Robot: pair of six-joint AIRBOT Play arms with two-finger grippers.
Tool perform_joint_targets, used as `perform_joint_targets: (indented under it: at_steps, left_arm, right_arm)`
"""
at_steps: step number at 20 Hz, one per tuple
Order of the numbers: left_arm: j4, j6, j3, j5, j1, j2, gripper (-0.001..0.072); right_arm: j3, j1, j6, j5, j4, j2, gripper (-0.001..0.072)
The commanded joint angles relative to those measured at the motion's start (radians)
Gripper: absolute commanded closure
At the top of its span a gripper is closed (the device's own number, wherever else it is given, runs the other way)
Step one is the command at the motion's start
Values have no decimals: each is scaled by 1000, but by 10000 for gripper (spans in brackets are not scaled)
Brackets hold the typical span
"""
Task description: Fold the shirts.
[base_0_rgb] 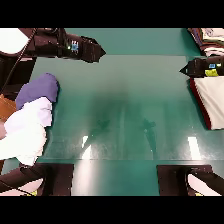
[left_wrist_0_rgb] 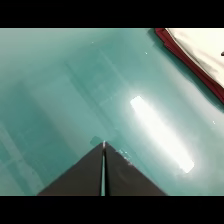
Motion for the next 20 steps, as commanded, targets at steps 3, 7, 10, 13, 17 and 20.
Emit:
perform_joint_targets:
  at_steps: [3,7,10,13,17,20]
  left_arm:
    - [0,0,0,0,0,0,682]
    - [0,0,0,0,0,0,682]
    - [0,0,0,0,0,0,682]
    - [14,8,0,79,0,0,682]
    - [416,-68,-1,21,45,-1,114]
    - [679,-184,-42,-42,179,-5,100]
  right_arm:
    - [1,1,0,1,1,1,692]
    - [1,1,0,2,1,1,692]
    - [1,1,0,3,0,1,692]
    - [1,1,0,11,0,1,692]
    - [1,1,0,16,0,1,692]
    - [1,1,0,19,0,0,692]
